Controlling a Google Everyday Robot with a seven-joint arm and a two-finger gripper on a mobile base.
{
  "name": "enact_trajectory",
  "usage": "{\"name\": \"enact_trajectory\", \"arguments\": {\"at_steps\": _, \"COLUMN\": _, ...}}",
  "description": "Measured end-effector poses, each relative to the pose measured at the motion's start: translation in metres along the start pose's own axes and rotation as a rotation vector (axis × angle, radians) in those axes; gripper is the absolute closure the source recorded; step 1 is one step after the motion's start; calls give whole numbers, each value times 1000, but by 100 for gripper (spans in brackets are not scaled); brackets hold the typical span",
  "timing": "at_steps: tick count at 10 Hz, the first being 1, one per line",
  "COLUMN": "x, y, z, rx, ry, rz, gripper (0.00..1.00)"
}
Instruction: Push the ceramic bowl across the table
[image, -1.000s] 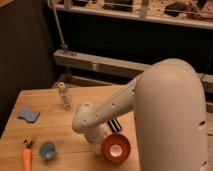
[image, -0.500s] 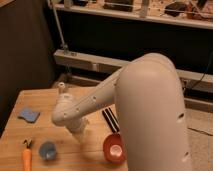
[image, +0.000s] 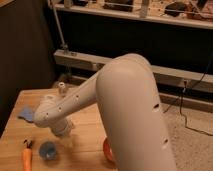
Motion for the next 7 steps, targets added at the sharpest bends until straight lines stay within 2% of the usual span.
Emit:
{"name": "enact_trajectory", "arguments": {"at_steps": 2, "x": 5, "y": 10, "z": 9, "rx": -29, "ry": 15, "rz": 8, "gripper": 35}}
{"name": "enact_trajectory", "arguments": {"at_steps": 7, "x": 38, "y": 35, "z": 41, "rx": -84, "ry": 51, "rz": 96, "gripper": 35}}
